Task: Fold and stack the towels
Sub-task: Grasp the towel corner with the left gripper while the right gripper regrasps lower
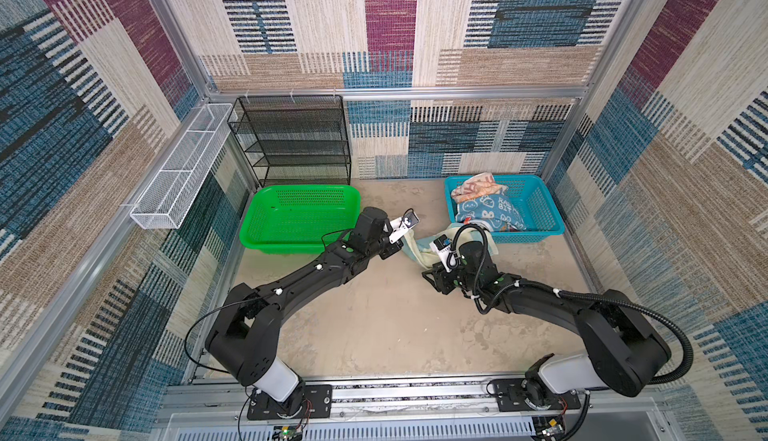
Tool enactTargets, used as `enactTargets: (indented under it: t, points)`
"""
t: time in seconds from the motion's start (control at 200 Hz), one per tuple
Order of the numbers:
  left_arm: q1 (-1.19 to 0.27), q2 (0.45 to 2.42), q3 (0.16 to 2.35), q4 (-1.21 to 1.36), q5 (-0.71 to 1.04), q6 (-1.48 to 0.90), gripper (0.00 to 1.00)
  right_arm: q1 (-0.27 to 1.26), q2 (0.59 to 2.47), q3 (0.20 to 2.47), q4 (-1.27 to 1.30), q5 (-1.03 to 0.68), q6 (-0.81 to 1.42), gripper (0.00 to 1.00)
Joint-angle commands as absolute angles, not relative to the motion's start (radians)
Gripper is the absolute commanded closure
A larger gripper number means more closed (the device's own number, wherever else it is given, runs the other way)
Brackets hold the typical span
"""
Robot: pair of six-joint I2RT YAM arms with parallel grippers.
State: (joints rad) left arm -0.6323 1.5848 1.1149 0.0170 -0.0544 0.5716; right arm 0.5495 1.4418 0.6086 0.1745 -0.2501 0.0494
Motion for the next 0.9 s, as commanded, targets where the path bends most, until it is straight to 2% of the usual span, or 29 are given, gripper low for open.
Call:
enactTargets:
  t: [0.0, 0.2, 0.466, 0.891]
  points:
    - [-0.631, 1.601, 1.157, -0.056, -0.095, 0.518, 1.0, 0.55, 1.459, 0.593, 0.263, -0.197, 0.077, 0.49]
    - [-0.632, 1.632, 1.202, -0.102, -0.136, 0.49, 1.0, 0.55, 1.523, 0.621, 0.266, -0.174, 0.079, 0.52]
    - [-0.632, 1.685, 1.259, -0.161, -0.176, 0.481, 1.0, 0.549, 1.615, 0.666, 0.272, -0.141, 0.094, 0.63]
    - [-0.626, 1.703, 1.32, -0.189, -0.155, 0.444, 1.0, 0.549, 1.705, 0.722, 0.284, -0.166, 0.087, 0.65]
